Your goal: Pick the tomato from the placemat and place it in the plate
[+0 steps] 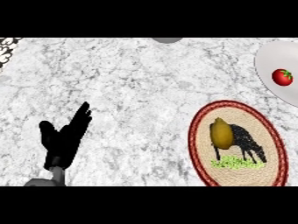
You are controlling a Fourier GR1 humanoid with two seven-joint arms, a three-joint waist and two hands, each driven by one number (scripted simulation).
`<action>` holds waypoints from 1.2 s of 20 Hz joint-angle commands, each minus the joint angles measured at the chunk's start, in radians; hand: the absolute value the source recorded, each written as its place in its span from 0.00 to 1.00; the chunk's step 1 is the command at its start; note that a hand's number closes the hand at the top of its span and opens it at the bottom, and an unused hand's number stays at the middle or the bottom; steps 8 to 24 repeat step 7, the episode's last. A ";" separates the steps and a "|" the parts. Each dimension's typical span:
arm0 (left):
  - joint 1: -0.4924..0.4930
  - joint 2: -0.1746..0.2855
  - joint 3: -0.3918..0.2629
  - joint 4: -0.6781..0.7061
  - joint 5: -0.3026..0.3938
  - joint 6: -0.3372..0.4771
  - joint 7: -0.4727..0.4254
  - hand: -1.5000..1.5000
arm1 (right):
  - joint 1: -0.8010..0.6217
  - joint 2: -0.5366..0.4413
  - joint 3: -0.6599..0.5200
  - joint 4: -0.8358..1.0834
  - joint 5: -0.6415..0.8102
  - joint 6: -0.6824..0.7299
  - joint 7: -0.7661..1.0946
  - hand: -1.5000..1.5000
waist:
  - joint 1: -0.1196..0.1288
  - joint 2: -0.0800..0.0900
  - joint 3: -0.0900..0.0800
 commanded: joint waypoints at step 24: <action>0.029 0.000 -0.005 0.018 0.001 -0.014 -0.007 0.50 | 0.099 -0.015 0.023 -0.024 -0.003 0.132 -0.197 0.00 | -0.007 -0.003 -0.004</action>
